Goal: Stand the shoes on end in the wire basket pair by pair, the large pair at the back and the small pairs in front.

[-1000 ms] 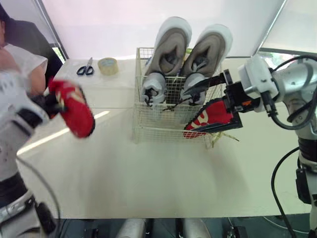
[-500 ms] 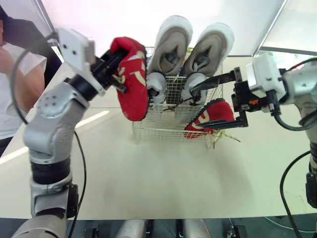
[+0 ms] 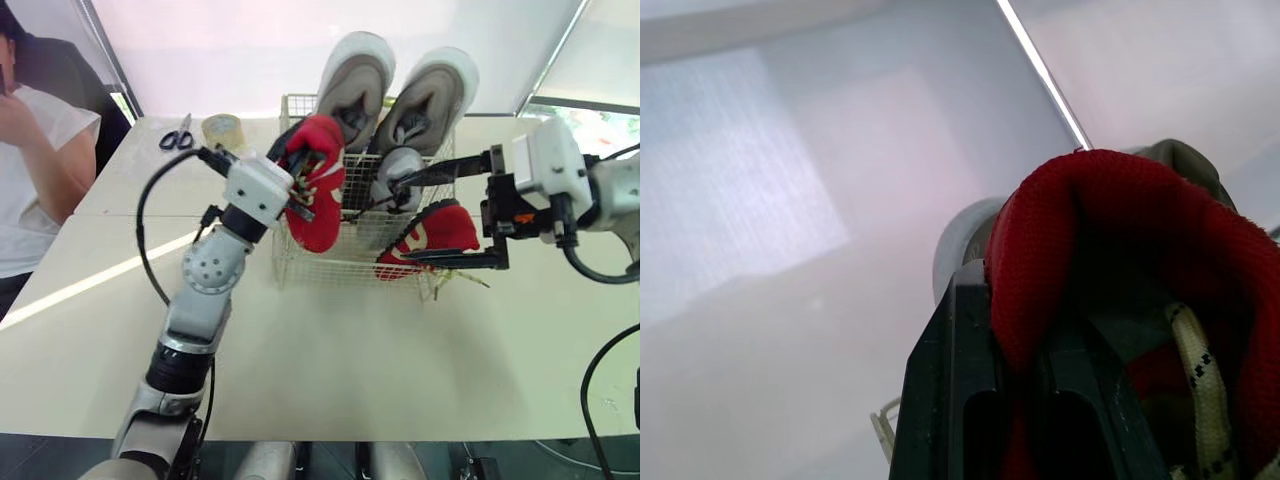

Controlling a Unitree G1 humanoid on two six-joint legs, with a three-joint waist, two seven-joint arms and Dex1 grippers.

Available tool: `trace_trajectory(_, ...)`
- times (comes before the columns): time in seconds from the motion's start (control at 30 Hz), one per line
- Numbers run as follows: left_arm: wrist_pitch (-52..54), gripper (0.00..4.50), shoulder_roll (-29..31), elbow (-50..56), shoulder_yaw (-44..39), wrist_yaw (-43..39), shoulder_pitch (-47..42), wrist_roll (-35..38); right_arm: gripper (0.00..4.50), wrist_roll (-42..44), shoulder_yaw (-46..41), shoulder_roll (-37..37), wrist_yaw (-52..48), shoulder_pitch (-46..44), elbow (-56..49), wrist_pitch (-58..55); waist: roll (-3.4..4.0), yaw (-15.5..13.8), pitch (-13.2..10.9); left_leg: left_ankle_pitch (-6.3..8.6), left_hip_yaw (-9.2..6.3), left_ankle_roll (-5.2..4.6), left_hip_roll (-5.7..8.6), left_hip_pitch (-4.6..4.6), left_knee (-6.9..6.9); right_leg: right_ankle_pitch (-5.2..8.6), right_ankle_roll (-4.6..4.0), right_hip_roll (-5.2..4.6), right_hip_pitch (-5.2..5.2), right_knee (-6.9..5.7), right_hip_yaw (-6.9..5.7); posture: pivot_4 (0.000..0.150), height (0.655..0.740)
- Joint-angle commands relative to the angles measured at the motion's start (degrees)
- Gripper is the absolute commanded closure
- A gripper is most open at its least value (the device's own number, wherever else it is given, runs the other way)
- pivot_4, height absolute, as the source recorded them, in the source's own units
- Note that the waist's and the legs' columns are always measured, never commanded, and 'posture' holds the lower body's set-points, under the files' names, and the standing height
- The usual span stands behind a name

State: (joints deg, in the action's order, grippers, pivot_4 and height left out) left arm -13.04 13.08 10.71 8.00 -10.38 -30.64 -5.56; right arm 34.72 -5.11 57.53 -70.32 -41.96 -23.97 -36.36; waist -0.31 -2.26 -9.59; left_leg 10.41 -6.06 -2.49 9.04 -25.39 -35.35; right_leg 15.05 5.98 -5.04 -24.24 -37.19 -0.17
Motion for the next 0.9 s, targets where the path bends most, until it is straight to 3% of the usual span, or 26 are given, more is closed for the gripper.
trace_trajectory(0.03, -8.7, 4.49, -1.5, -4.6, 0.6, 4.8, 1.7, -5.3, 0.0, 1.4, -2.4, 1.8, 0.8, -0.4, -1.9, -0.7, 0.0, -0.1, 0.0, 0.0, 0.0, 0.0, 0.0, 0.0, 0.0, 0.0, 0.0, 0.0, 0.0, 0.0, 0.0, 0.15, 0.74)
trace_trajectory(0.33, -20.4, 4.49, -5.3, -15.1, 3.2, 10.6, 6.3, -11.5, 0.0, 3.2, -2.2, 3.7, 1.6, -1.4, -2.9, -2.9, 0.05, -0.4, 0.1, 0.01, 0.0, -0.01, 0.0, 0.02, -0.06, -0.04, 0.07, 0.0, 0.07, 0.0, -0.02, 0.15, 0.74)
trace_trajectory(0.67, -23.9, 4.49, -7.0, -21.5, 5.7, 10.9, 7.9, -13.4, 0.0, 3.7, -1.6, 4.4, 1.9, -2.2, -2.5, -3.3, 0.09, -0.8, 0.1, 0.05, -0.01, -0.08, 0.0, 0.03, -0.36, -0.06, 0.11, 0.01, 0.08, 0.0, -0.07, 0.15, 0.74)
trace_trajectory(0.77, -23.0, 3.41, -6.7, -21.0, 5.1, 9.3, 9.2, -10.8, 0.0, 3.5, -1.5, 4.4, 1.9, -2.3, -2.4, -3.1, 0.09, -1.0, 0.1, 0.06, -0.01, -0.09, 0.0, 0.03, -0.4, -0.07, 0.13, 0.01, 0.03, 0.0, -0.07, 0.15, 0.74)
trace_trajectory(0.9, -21.9, 1.45, -5.6, -19.2, 4.2, 6.6, 11.5, -8.3, 0.0, 3.1, -1.2, 4.1, 1.9, -2.4, -2.1, -2.7, 0.1, -1.4, 0.1, 0.06, -0.01, -0.09, 0.0, 0.03, -0.4, -0.07, 0.13, 0.03, -0.03, -0.02, -0.07, 0.15, 0.74)
